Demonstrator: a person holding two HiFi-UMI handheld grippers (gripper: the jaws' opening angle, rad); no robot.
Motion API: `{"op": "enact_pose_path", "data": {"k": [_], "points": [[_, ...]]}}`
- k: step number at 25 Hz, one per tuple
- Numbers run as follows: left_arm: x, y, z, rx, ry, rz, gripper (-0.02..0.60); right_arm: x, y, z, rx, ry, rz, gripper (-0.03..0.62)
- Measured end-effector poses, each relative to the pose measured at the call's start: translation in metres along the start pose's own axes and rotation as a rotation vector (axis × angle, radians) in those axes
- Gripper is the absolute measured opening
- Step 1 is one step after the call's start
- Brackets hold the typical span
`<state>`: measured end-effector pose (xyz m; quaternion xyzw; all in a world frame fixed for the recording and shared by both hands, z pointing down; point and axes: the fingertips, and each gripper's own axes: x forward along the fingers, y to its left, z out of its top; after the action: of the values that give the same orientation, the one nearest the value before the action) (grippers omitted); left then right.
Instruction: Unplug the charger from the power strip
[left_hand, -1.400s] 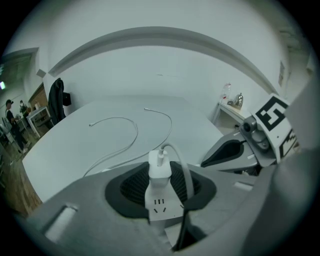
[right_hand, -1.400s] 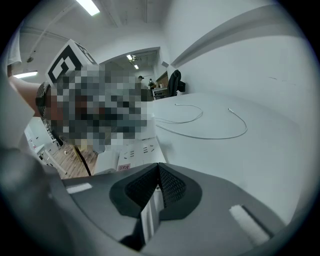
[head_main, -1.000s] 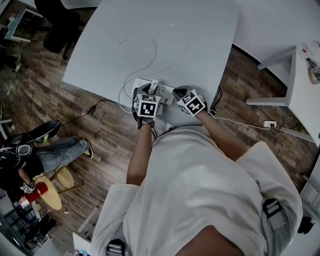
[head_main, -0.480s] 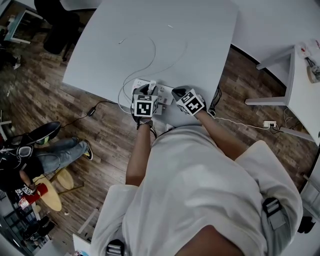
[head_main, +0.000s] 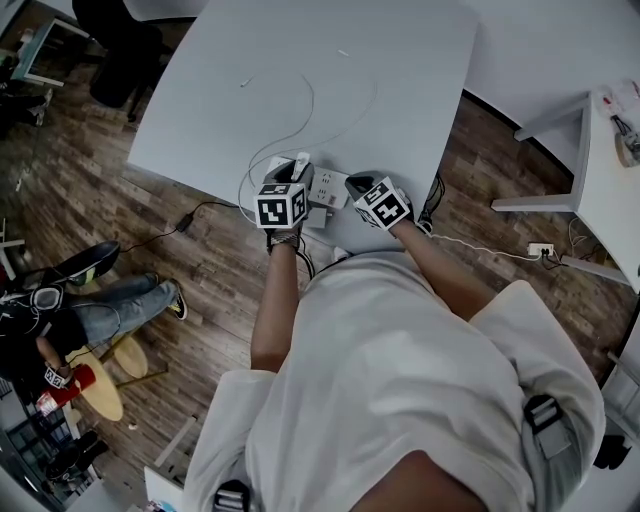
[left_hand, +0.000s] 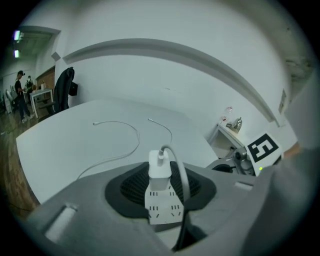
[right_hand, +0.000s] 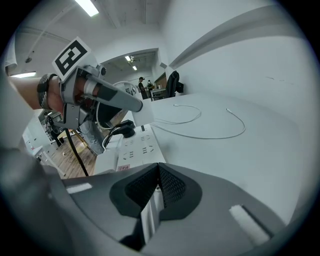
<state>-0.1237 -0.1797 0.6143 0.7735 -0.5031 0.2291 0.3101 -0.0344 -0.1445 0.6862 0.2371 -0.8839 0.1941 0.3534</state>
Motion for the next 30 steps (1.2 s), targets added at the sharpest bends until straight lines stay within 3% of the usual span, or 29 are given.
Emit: {"op": "enact_pose_path", "data": {"k": [8, 11, 24, 30], "points": [[0.008, -0.002, -0.023, -0.227, -0.009, -0.120, 0.137, 0.000, 0.001, 0.001, -0.004, 0.002, -0.010, 0.003], [0.010, 0.001, -0.025, -0.277, -0.027, -0.136, 0.138, 0.001, 0.002, 0.001, -0.005, 0.001, -0.010, 0.003], [0.014, 0.021, -0.024, -0.205, -0.008, -0.026, 0.192, 0.000, 0.001, -0.002, -0.002, 0.000, -0.003, 0.004], [0.010, 0.036, -0.028, -0.192, -0.002, 0.051, 0.258, -0.001, 0.001, -0.001, 0.008, 0.003, -0.001, 0.003]]}}
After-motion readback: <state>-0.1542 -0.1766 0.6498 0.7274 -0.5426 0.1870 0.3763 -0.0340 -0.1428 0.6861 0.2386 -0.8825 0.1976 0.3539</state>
